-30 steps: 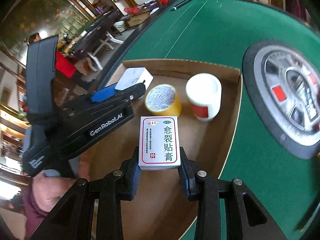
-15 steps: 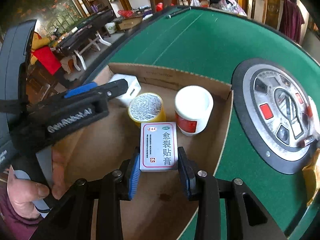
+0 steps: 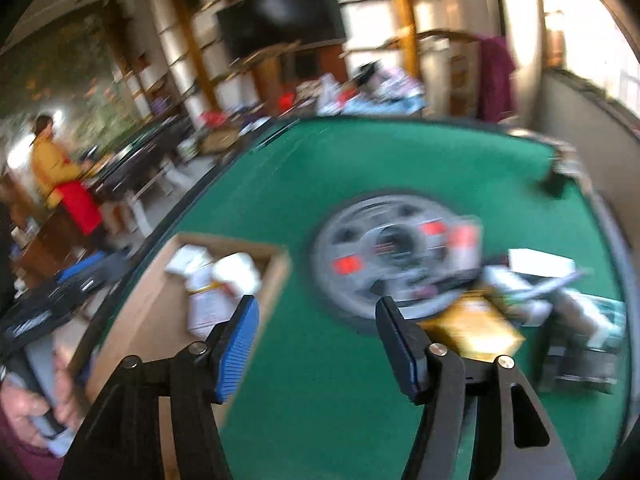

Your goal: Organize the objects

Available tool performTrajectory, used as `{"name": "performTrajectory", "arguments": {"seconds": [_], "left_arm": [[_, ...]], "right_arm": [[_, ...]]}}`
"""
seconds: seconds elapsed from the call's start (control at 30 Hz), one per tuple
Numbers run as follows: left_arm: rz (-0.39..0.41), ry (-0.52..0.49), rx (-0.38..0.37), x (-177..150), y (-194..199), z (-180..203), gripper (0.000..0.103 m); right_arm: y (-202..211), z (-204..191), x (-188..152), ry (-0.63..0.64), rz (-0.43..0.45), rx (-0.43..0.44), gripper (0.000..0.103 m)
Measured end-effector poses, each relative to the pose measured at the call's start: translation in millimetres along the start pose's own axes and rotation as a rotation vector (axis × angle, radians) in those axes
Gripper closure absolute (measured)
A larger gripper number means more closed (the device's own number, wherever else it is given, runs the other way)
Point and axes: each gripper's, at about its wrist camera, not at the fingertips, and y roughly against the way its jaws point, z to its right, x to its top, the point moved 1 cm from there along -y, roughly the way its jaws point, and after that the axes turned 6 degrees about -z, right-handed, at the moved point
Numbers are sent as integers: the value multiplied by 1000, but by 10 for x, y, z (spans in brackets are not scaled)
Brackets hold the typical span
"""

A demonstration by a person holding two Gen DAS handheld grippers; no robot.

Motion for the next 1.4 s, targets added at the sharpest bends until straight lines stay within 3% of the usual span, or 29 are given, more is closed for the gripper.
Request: {"name": "performTrajectory", "arguments": {"seconds": [0.07, 0.13, 0.17, 0.2, 0.27, 0.37, 0.57, 0.67, 0.77, 1.0, 1.17, 1.27, 1.4], "left_arm": [[-17, -41, -35, -35, -34, 259, 13], [-31, -77, -52, -81, -99, 465, 13], [-43, -98, -57, -111, -166, 614, 13], [-55, -112, -59, -140, -236, 739, 13], [-77, -136, -67, -177, -363, 948, 13], [-118, -169, -65, -237, -613, 1222, 13], [-200, -86, -48, -245, -1132, 1517, 13], [-199, -65, 14, -176, -1394, 1712, 13], [-181, -92, 77, -134, -1600, 1908, 13], [-150, -269, 293, -175, -1946, 2306, 13], [-159, -348, 312, -211, -1902, 2230, 16], [-189, -352, 303, -250, -1802, 2055, 29], [-234, -306, 223, -339, -1590, 1794, 32]], "right_arm": [[185, 257, -12, -32, 63, -57, 33], [407, 520, -70, -65, 142, -137, 17], [486, 666, -110, -86, 177, -173, 4], [535, 828, -146, -114, 206, -195, 0], [559, 1161, -183, -182, 200, -209, 0], [385, 1684, -218, -292, 98, -163, 1], [242, 2150, -481, -365, 140, -171, 1], [121, 2266, -562, -434, 91, -127, 1], [219, 2323, -567, -458, 135, -88, 2], [299, 2296, -567, -471, 163, -66, 2], [330, 2245, -571, -457, 187, -77, 2], [335, 2223, -564, -448, 190, -89, 2], [325, 2216, -569, -446, 187, -95, 2]]}}
